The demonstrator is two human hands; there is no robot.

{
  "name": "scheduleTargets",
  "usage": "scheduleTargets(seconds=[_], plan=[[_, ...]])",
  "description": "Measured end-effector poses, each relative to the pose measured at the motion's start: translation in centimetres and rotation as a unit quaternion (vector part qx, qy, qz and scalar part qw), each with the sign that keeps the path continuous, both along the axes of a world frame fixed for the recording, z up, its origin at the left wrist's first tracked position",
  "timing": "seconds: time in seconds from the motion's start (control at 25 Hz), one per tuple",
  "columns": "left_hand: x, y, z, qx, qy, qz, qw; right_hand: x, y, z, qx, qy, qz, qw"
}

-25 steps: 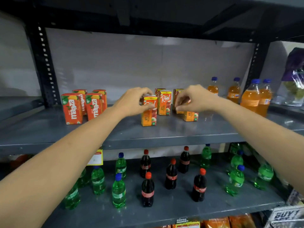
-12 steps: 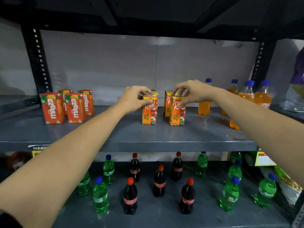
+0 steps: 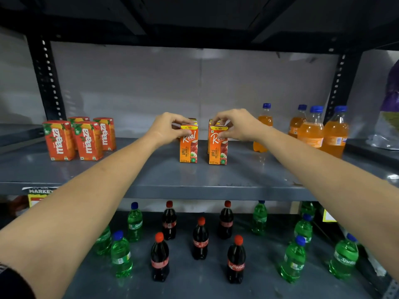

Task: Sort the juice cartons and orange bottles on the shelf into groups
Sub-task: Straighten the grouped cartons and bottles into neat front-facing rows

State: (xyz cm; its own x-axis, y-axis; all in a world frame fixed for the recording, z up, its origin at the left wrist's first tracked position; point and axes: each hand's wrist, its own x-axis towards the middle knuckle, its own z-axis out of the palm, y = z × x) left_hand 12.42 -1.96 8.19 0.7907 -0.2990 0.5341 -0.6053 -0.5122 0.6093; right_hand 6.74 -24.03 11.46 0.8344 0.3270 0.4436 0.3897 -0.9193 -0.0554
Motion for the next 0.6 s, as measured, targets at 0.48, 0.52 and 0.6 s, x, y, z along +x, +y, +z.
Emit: scheduleTargets(seconds=[0.48, 0.52, 0.6], plan=[[-0.8, -0.3, -0.6, -0.021, 0.014, 0.013, 1.000, 0.5, -0.5, -1.0, -0.013, -0.033, 0.010, 0.999], [-0.9, -0.5, -0.6, -0.020, 0.010, 0.017, 1.000, 0.5, -0.6, -1.1, -0.013, -0.039, 0.009, 0.999], [-1.1, -0.7, -0.7, -0.027, 0.007, 0.019, 0.999, 0.4, -0.7, -1.4, -0.013, -0.047, 0.008, 0.999]])
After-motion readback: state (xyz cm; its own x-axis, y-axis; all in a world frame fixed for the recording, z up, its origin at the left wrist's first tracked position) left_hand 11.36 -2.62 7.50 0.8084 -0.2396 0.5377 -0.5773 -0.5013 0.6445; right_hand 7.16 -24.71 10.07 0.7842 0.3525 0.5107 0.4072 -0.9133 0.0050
